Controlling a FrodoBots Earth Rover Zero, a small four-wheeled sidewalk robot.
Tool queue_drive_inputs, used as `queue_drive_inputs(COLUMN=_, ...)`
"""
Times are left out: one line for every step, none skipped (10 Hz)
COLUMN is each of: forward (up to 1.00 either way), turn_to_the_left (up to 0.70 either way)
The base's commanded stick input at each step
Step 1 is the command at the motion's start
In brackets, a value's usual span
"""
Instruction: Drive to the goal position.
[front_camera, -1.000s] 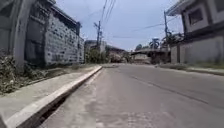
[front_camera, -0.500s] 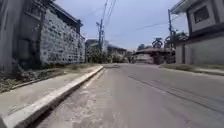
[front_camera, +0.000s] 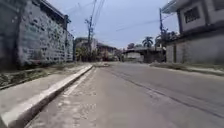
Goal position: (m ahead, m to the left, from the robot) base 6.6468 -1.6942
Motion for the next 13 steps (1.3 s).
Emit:
queue_drive_inputs(forward=1.0, turn_to_the_left=-0.13)
queue_drive_inputs(forward=1.0, turn_to_the_left=-0.36)
queue_drive_inputs(forward=1.0, turn_to_the_left=-0.4)
queue_drive_inputs(forward=1.0, turn_to_the_left=-0.4)
queue_drive_inputs(forward=1.0, turn_to_the_left=-0.4)
queue_drive_inputs(forward=1.0, turn_to_the_left=-0.4)
queue_drive_inputs(forward=1.0, turn_to_the_left=-0.4)
queue_drive_inputs(forward=1.0, turn_to_the_left=-0.4)
queue_drive_inputs(forward=1.0, turn_to_the_left=-0.4)
queue_drive_inputs(forward=1.0, turn_to_the_left=-0.4)
queue_drive_inputs(forward=1.0, turn_to_the_left=-0.4)
queue_drive_inputs(forward=1.0, turn_to_the_left=-0.4)
queue_drive_inputs(forward=1.0, turn_to_the_left=-0.4)
